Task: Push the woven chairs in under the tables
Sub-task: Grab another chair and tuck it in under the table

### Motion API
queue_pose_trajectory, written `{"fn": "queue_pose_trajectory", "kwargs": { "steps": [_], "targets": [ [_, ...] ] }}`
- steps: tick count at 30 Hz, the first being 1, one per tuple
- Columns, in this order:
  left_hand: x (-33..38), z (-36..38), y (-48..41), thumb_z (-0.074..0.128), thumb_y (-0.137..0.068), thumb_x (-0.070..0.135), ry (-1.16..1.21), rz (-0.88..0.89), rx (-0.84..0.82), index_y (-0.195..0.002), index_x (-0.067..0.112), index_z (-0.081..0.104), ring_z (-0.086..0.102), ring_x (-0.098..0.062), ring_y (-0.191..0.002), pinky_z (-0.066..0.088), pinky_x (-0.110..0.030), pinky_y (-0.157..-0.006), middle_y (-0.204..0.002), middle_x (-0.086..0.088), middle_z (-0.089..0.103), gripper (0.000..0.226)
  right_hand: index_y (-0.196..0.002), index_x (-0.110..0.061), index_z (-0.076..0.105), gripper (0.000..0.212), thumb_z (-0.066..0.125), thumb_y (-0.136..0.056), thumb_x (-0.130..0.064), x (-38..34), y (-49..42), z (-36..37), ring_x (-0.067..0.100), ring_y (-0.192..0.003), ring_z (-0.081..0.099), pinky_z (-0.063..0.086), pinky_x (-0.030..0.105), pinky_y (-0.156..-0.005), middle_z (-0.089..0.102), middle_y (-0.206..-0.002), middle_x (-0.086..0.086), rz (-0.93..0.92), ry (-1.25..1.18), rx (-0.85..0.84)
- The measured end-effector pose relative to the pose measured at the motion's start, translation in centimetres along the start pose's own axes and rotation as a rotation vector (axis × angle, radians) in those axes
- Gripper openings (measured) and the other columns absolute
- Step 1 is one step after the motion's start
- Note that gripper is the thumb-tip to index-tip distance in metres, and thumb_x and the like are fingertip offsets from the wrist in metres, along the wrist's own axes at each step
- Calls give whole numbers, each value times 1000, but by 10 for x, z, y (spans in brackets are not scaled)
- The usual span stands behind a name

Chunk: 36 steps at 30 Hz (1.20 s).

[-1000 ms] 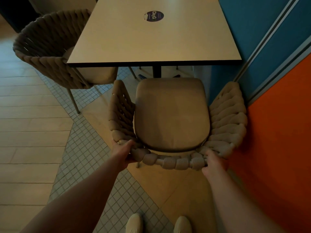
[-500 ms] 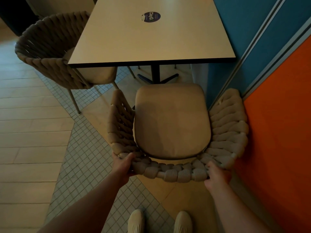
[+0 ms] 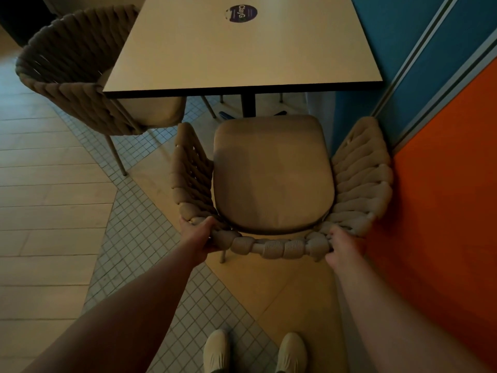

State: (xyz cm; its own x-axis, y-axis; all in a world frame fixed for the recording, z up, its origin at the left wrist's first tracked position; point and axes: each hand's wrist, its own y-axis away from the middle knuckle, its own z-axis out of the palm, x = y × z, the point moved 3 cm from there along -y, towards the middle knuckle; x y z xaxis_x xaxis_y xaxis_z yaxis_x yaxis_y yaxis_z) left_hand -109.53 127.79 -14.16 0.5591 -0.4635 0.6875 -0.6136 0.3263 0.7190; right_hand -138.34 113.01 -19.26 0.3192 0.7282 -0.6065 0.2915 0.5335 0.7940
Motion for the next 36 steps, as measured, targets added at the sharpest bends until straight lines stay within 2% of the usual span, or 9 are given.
{"fn": "queue_pose_trajectory", "kwargs": {
  "steps": [5, 10, 13, 16, 21, 24, 28, 33, 36],
  "targets": [
    [7, 3, -6, 69, -85, 4, -22, -7, 4, -142, 31, 31, 66, -40, -93, 61, -53, -58, -129, -19, 52, 74, -123, -8, 52, 52, 65, -75, 4, -9, 11, 9, 33, -93, 67, 57, 57, -79, 63, -116, 13, -1, 30, 8],
    [12, 5, -8, 67, -89, 4, -33, -24, -14, -141, 31, 26, 64, -37, -92, 60, -51, -58, -128, -18, 48, 71, -123, -9, 53, 52, 67, -74, 5, -10, 11, 14, 34, -92, 67, 57, 58, -77, 63, -118, 13, 15, 34, -10],
    [14, 5, -9, 66, -89, 4, -31, -33, -22, -141, 31, 26, 64, -39, -94, 60, -54, -61, -128, -19, 48, 71, -127, -9, 50, 53, 65, -78, 3, -12, 16, 15, 30, -94, 64, 57, 49, -79, 60, -117, 9, 14, 35, -9],
    [15, 4, -9, 67, -90, 6, -29, -48, -13, -144, 31, 25, 64, -44, -102, 61, -57, -64, -132, -21, 48, 73, -130, -10, 50, 53, 64, -80, 4, -12, 18, 16, 28, -93, 63, 56, 43, -73, 59, -118, 7, 12, 29, -17],
    [15, 4, -7, 67, -90, 7, -36, -40, -17, -143, 33, 24, 64, -44, -100, 61, -56, -64, -131, -20, 48, 73, -128, -11, 51, 54, 65, -77, 4, -12, 20, 15, 30, -93, 65, 56, 38, -61, 62, -120, 10, 15, 41, -28],
    [16, 3, -7, 67, -90, 7, -33, -47, -12, -144, 36, 24, 64, -44, -101, 61, -56, -63, -130, -20, 48, 74, -126, -10, 50, 54, 65, -76, 5, -10, 21, 16, 31, -95, 66, 58, 44, -67, 62, -121, 11, 13, 31, -35],
    [17, 0, -8, 66, -90, 5, -41, -34, -14, -144, 32, 26, 65, -40, -92, 61, -55, -62, -128, -18, 49, 72, -126, -9, 47, 51, 65, -80, 3, -6, 22, 14, 30, -97, 63, 56, 54, -84, 58, -117, 9, 13, 55, 16],
    [16, 0, -5, 68, -90, 7, -41, -24, -10, -143, 32, 27, 65, -44, -101, 60, -63, -71, -131, -18, 49, 72, -124, -11, 49, 54, 70, -76, 1, -6, 24, 11, 34, -95, 66, 57, 59, -79, 60, -120, 12, 11, 68, 10],
    [13, 0, -3, 70, -93, 14, -19, 1, -12, -144, 33, 27, 66, -37, -92, 61, -60, -74, -124, -14, 50, 70, -126, -10, 49, 55, 73, -77, -6, -5, 25, 6, 32, -93, 67, 58, 57, -76, 61, -118, 12, -8, 114, -6]
  ]
}}
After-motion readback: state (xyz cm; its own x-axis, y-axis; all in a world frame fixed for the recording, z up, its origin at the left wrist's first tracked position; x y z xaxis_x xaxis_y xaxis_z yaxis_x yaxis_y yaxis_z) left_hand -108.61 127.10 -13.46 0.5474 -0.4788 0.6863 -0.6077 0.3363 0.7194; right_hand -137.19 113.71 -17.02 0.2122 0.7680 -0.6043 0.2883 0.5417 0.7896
